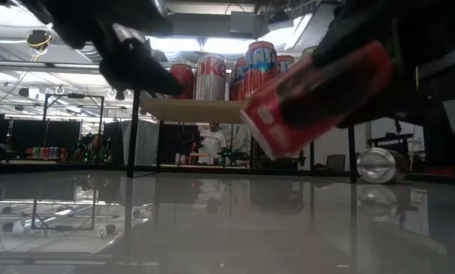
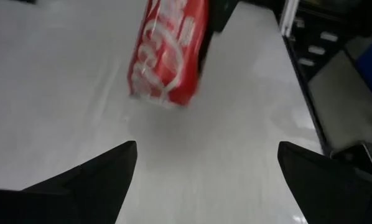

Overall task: Place canned beverage on shelf
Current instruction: Put the red white soda can on the shelf aligned with the other red white soda can

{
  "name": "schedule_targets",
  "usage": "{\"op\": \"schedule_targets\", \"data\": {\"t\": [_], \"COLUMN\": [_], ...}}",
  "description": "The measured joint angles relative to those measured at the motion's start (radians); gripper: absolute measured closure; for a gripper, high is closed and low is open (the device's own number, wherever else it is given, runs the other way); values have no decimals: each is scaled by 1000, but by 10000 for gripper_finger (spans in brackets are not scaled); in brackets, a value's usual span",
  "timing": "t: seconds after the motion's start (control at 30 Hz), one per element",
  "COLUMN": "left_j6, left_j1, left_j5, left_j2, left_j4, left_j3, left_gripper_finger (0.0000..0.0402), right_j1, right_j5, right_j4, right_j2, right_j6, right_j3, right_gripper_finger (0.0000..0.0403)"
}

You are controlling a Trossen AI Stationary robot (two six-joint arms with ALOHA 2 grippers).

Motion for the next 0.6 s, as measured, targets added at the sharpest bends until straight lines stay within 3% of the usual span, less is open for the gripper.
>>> {"op": "schedule_targets", "data": {"t": [0.27, 0.6], "left_j6": [0, -118], "left_j1": [0, 6], "left_j5": [-33, -32], "left_j2": [0, -24], "left_j4": [15, 28], "left_j3": [1, 1], "left_gripper_finger": [17, 17], "right_j1": [-52, -52], "right_j5": [2, 62], "right_j4": [-18, 161], "right_j2": [21, 32], "right_j6": [-30, -310], "right_j3": [0, 0], "right_gripper_finger": [110, 111]}}
